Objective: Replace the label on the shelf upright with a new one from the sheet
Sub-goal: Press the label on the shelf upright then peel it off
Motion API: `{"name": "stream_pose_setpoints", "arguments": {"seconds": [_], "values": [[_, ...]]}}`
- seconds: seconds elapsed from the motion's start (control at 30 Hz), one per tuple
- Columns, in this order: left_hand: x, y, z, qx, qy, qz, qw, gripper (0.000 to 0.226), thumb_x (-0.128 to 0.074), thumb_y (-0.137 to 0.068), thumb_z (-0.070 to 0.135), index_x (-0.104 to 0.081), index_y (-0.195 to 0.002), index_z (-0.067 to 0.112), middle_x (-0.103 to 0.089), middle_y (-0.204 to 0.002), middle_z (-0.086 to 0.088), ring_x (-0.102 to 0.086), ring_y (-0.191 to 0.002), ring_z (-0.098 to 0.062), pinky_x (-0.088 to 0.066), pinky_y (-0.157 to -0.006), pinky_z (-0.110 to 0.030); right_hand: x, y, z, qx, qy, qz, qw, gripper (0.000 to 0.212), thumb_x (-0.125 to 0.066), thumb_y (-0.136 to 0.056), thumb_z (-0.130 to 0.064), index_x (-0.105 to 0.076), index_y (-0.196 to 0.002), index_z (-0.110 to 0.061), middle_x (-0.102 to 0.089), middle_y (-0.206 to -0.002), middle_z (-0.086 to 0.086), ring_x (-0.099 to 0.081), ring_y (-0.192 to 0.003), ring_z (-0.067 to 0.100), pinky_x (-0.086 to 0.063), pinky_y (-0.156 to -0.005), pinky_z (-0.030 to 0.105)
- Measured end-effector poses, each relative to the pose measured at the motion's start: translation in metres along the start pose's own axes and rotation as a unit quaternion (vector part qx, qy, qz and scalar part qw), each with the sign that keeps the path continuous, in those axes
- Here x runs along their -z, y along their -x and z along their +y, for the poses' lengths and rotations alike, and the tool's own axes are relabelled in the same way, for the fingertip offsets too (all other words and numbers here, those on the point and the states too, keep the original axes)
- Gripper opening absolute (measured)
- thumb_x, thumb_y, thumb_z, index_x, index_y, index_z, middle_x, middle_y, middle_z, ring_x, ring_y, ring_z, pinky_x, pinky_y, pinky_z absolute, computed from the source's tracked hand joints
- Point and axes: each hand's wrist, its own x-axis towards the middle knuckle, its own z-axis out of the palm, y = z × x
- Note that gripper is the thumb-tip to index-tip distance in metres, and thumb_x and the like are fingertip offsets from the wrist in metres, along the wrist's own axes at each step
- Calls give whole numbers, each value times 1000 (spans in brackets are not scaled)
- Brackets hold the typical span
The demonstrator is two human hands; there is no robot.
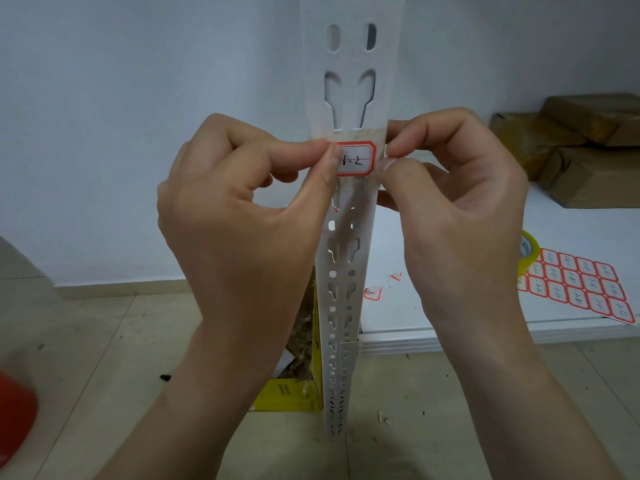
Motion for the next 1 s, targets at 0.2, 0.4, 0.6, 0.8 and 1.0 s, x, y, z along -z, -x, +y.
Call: {"name": "stream_pose_setpoints", "arguments": {"seconds": [0.2,0.4,0.6,0.8,1.0], "values": [[-2,1,-5,6,0,16,1000,14,-77,-96,40,-64,-96,46,-53,-81,40,-58,-88,21,-40,-77,4,0,0,1,0,-6,-2,1000,19,-60,-92,9,-60,-87,-10,-75,-104,7,-78,-81,14,-62,-64,25],[-6,5,-1,30,-33,69,997,12,-77,-97,37,-80,-99,25,-63,-80,5,-54,-73,-8,-37,-70,-2,-2,1,2,1,-2,-1,1000,19,-60,-91,9,-60,-87,-9,-75,-104,7,-78,-79,10,-61,-63,24],[-6,3,0,58,-21,52,997,8,-76,-97,37,-77,-97,30,-63,-79,5,-58,-71,-12,-39,-68,-3,-1,-1,1,6,-4,3,1000,19,-60,-91,9,-60,-87,-9,-74,-103,6,-77,-79,10,-62,-63,26],[-7,5,-2,36,-30,65,997,10,-76,-98,35,-78,-96,25,-62,-79,7,-54,-70,-8,-39,-70,-5,-1,0,1,6,-3,2,1000,19,-60,-91,10,-60,-87,-9,-74,-101,4,-77,-79,10,-63,-63,26],[-8,6,-4,22,-28,84,996,9,-77,-98,35,-76,-94,27,-62,-77,7,-49,-72,9,-38,-71,-7,0,-1,1,4,-7,1,1000,20,-60,-92,9,-60,-86,-10,-74,-100,4,-78,-79,11,-62,-63,25]]}}
